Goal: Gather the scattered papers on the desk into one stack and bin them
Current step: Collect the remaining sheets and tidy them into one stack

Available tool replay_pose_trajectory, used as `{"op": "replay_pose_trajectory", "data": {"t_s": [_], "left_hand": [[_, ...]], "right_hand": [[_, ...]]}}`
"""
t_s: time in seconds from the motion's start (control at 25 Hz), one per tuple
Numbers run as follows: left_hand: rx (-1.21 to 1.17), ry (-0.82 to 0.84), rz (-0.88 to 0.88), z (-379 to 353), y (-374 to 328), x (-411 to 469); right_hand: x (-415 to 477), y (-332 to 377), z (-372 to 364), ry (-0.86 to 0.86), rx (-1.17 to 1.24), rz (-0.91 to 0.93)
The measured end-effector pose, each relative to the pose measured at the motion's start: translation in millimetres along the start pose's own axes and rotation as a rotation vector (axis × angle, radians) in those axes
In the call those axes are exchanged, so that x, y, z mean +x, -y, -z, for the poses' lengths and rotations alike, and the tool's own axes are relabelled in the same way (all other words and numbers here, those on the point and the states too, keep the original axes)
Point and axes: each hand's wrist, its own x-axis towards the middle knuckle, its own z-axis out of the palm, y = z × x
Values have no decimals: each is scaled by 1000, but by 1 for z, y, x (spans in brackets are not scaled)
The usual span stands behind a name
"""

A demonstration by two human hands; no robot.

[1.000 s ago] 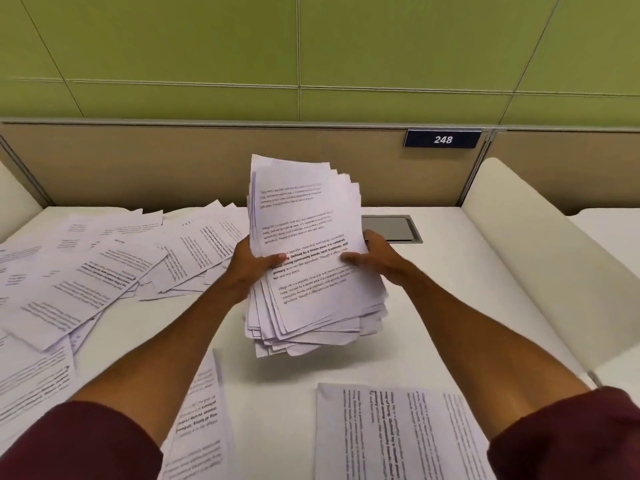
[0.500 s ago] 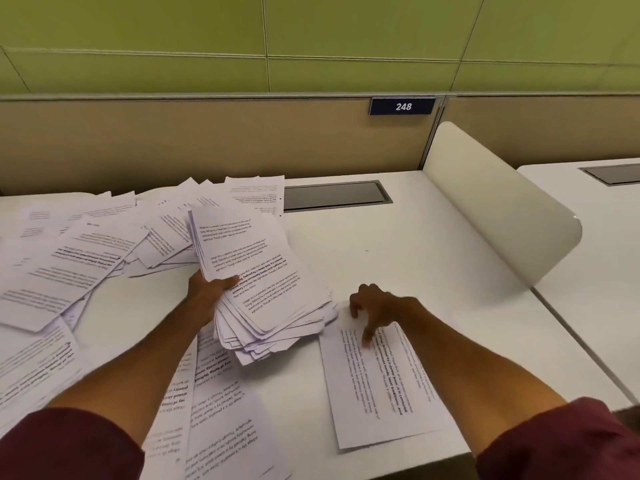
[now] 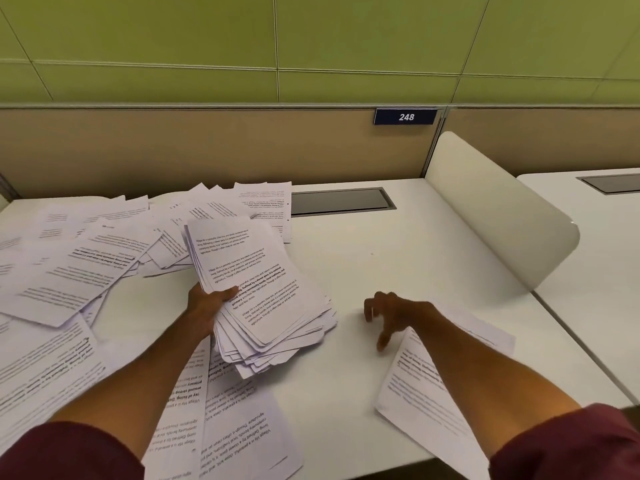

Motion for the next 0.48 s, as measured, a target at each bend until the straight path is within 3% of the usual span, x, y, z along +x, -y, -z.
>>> {"op": "replay_pose_trajectory", "data": {"t_s": [0.12, 0.28, 0.4, 0.48], "left_hand": [[17, 4, 10, 0, 1, 2], [48, -13, 21, -1, 6, 8], [58, 0, 6, -13, 10, 11], [58, 14, -5, -25, 10, 12]], "right_hand": [[2, 0, -7, 45, -129, -2], [-1, -3, 0, -153, -106, -74], [-4, -12, 7, -314, 84, -430], [-6, -19, 6, -251, 289, -710]]}}
